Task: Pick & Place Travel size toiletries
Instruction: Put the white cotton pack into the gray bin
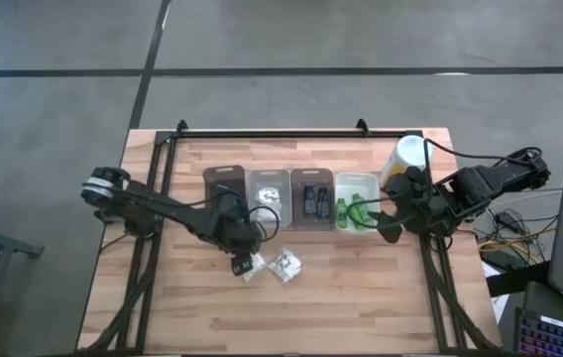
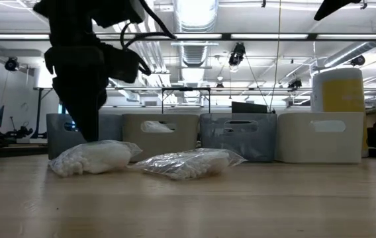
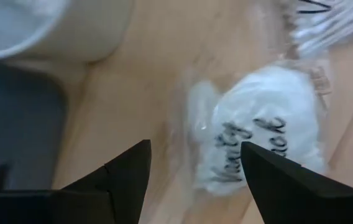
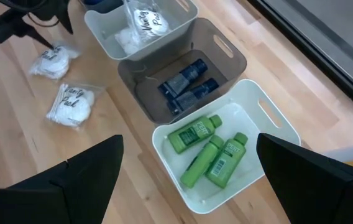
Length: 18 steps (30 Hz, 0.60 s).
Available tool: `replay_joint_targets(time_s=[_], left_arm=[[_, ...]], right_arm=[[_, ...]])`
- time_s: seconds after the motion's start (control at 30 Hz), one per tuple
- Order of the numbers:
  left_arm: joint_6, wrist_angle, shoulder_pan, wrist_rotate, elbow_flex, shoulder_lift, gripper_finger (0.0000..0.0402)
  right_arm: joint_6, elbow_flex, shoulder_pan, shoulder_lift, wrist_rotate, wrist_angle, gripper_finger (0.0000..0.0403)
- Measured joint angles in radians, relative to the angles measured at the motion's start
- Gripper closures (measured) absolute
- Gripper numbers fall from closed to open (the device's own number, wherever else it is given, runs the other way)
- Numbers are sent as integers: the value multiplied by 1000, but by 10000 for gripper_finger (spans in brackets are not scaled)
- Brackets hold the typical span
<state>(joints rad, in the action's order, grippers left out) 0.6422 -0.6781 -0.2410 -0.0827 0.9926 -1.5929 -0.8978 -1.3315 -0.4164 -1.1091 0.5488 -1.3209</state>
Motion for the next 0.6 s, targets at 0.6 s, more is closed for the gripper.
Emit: replay_joint_targets(time_s=[0.6], left_arm=[[-154,287,28,98,-127,-1,223]], right_arm=[[17,0,1,0,1,-10,39]])
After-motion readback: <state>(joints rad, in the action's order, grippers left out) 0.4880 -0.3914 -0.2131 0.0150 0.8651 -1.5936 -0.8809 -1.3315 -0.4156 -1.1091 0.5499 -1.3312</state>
